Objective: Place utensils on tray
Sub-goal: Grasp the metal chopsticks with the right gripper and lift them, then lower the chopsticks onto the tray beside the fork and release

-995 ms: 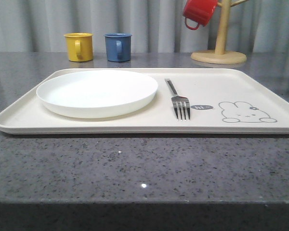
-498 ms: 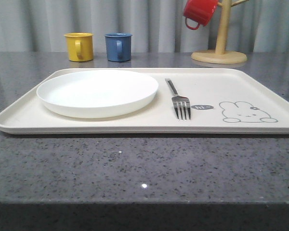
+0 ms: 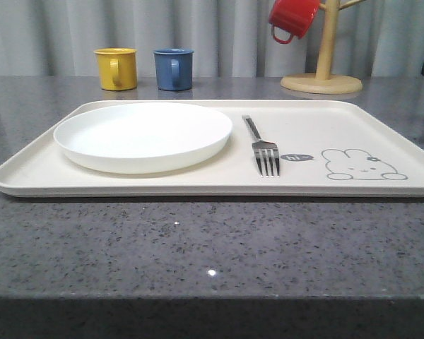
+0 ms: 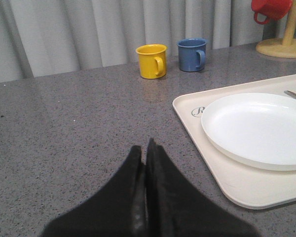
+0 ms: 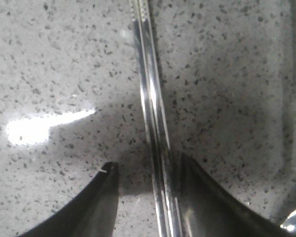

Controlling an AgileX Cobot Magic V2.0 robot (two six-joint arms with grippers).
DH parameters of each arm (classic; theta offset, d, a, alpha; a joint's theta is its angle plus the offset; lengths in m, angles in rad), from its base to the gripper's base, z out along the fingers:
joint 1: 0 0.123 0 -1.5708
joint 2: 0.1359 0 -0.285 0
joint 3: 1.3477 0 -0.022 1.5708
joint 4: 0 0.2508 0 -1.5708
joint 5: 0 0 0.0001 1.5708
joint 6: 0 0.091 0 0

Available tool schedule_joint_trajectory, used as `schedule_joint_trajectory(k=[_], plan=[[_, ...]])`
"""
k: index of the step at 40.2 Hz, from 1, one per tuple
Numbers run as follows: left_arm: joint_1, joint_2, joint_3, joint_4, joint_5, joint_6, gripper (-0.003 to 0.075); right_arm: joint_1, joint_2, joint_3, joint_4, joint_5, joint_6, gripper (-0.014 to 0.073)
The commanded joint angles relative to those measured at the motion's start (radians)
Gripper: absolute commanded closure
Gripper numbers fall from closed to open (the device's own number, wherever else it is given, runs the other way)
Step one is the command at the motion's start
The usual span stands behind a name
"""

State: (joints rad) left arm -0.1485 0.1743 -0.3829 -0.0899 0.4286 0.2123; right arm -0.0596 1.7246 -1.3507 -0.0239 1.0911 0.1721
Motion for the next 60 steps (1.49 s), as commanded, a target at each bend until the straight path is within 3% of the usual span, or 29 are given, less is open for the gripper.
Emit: schedule_joint_trajectory(k=[1,8,15,20,33,40,53,60], plan=[[-0.007,0.011,-0.025,-0.012,-0.084,-0.009,0.0738,-0.007,-0.024,-0.022,-0.014,-0.013,-0.012,0.0267],[-0.007,0.011,-0.025,-0.012,-0.084,-0.009,0.0738,-0.007,-0.018,-0.022,-0.014,-0.007,-0.012,0.0290],[-0.007,0.011,-0.025,-0.012,-0.084,-0.009,0.0738,-0.007,-0.018,-0.023,-0.014,0.008,-0.012,0.0549],[-0.007,0.011,-0.025,-0.012,-0.084,-0.009,0.0738,-0.007,-0.029,-0.024,-0.015,0.017,-0.012,0.0643],[-0.007,0.011,-0.025,-0.012,-0.084,-0.009,0.0738,0.037,-0.189,-0.048,-0.015,0.088,0.012,0.0641],[-0.007,0.011,-0.025,-0.012,-0.084,-0.009,0.0738,0.139,-0.204,-0.126,-0.014,0.201,0.059,0.0641],[-0.007,0.011,-0.025,-0.012,-0.084,-0.009,0.0738,0.377,-0.121,-0.227,0.016,0.190,0.204,0.0641],[-0.007,0.011,-0.025,-0.012,-0.084,-0.009,0.0738,0.438,-0.035,-0.271,0.041,0.164,0.257,0.0641]])
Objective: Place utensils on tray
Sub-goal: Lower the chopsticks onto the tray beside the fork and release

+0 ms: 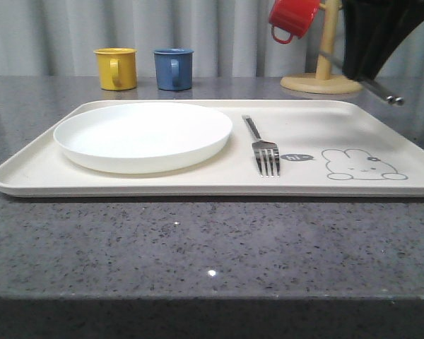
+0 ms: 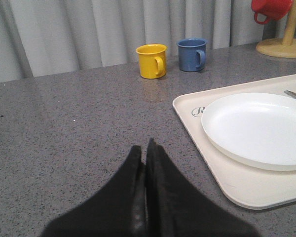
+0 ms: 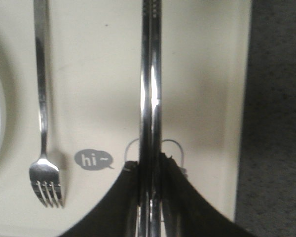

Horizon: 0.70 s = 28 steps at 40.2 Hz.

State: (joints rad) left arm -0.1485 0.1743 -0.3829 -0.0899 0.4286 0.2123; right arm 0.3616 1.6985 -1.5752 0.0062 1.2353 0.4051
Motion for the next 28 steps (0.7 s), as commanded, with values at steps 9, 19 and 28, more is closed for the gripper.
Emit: schedule_joint_trajectory(k=[9,19,28], plan=[[-0.007,0.011,-0.025,-0.012,-0.084,-0.009,0.0738,0.023,0.078,-0.048,0.068,0.006,0.031,0.0641],[-0.007,0.011,-0.025,-0.012,-0.084,-0.009,0.0738,0.023,0.121,-0.048,0.068,-0.026,0.040,0.0641],[-0.007,0.011,-0.025,-0.012,-0.084,-0.009,0.0738,0.023,0.125,-0.048,0.069,-0.031,0.049,0.0573]])
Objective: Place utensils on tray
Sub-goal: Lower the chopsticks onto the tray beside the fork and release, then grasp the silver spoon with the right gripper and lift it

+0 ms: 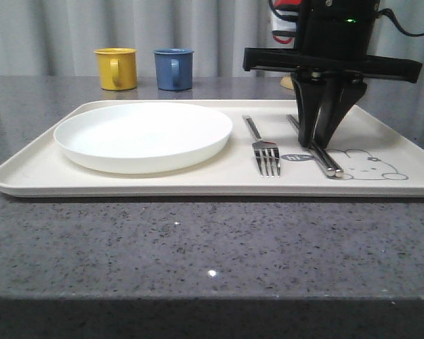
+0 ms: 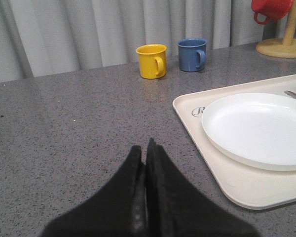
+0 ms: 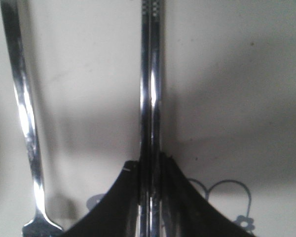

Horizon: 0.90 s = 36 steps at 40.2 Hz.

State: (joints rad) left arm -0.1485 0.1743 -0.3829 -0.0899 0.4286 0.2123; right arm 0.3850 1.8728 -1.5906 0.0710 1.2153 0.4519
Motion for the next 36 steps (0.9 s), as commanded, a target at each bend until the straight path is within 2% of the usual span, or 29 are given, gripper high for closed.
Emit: schedule_joint_trajectory(k=[1,7,14,21,25,31,36], plan=[[-0.007,0.011,-0.025,-0.012,-0.084,-0.009,0.0738,-0.001,-0.049,-0.032,0.004,-0.010,0.002,0.0545],[-0.007,0.011,-0.025,-0.012,-0.084,-0.009,0.0738,-0.001,-0.049,-0.037,0.009,0.011,0.002,0.0396],[-0.007,0.011,-0.025,-0.012,-0.084,-0.009,0.0738,-0.001,-0.054,-0.105,-0.022,0.084,0.002,0.0287],[-0.007,0.011,-0.025,-0.012,-0.084,-0.009,0.0738,-0.006,-0.086,-0.196,-0.133,0.121,-0.021,0.0272],[-0.007,0.011,-0.025,-0.012,-0.084,-0.009,0.0738,-0.037,-0.123,-0.202,-0.143,0.123,-0.104,0.0275],[-0.007,0.011,-0.025,-0.012,-0.084,-0.009,0.0738,-0.152,-0.196,-0.181,-0.148,0.123,-0.200,0.0274],[-0.007,0.011,-0.025,-0.012,-0.084,-0.009,0.0738,-0.311,-0.265,-0.125,-0.154,0.122,-0.253,0.0274]])
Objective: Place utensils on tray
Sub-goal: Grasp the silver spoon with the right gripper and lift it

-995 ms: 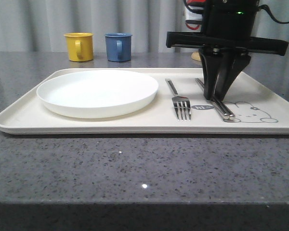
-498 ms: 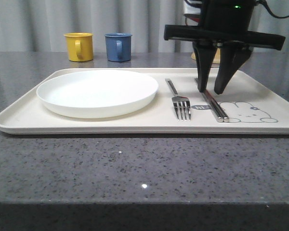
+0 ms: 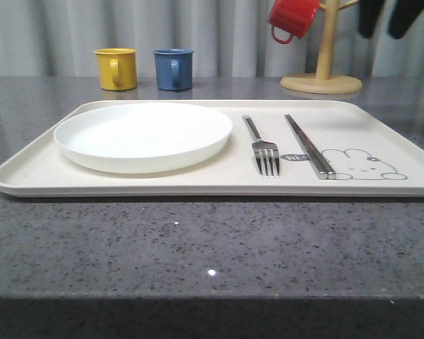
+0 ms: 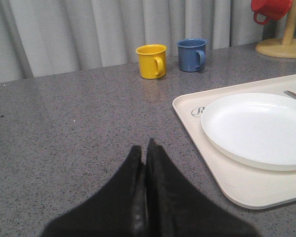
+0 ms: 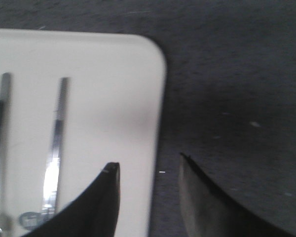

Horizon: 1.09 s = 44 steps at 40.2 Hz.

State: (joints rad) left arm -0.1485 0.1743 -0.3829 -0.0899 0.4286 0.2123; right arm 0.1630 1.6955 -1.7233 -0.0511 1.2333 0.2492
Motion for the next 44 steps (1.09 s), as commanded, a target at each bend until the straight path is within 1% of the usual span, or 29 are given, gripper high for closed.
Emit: schedule_joint_trajectory(k=[1,6,8,14,18,24,33,44], plan=[[-0.007,0.011,-0.025,-0.012,-0.084,-0.009,0.0738,-0.118,-0.101,0.019,-0.032,0.104,-0.066,0.0274],[-0.007,0.011,-0.025,-0.012,-0.084,-0.009,0.0738,-0.276,-0.124,0.072,-0.032,0.103,-0.143,0.0274],[-0.007,0.011,-0.025,-0.012,-0.084,-0.009,0.0738,-0.320,-0.122,0.093,-0.027,0.101,-0.161,0.0274],[-0.007,0.011,-0.025,-0.012,-0.084,-0.009,0.0738,-0.391,-0.093,0.130,-0.017,0.048,-0.216,0.0274],[-0.007,0.011,-0.025,-0.012,-0.084,-0.009,0.0738,-0.396,-0.057,0.131,-0.015,0.030,-0.240,0.0274],[-0.007,0.011,-0.025,-0.012,-0.084,-0.009,0.0738,-0.396,0.008,0.131,-0.025,-0.039,-0.249,0.0274],[-0.007,0.011,-0.025,-0.012,-0.084,-0.009,0.0738,-0.396,0.095,0.131,-0.056,-0.052,-0.249,0.0274],[-0.007,0.011,-0.025,-0.012,-0.084,-0.009,0.0738,-0.396,0.140,0.131,-0.038,-0.049,-0.249,0.0274]])
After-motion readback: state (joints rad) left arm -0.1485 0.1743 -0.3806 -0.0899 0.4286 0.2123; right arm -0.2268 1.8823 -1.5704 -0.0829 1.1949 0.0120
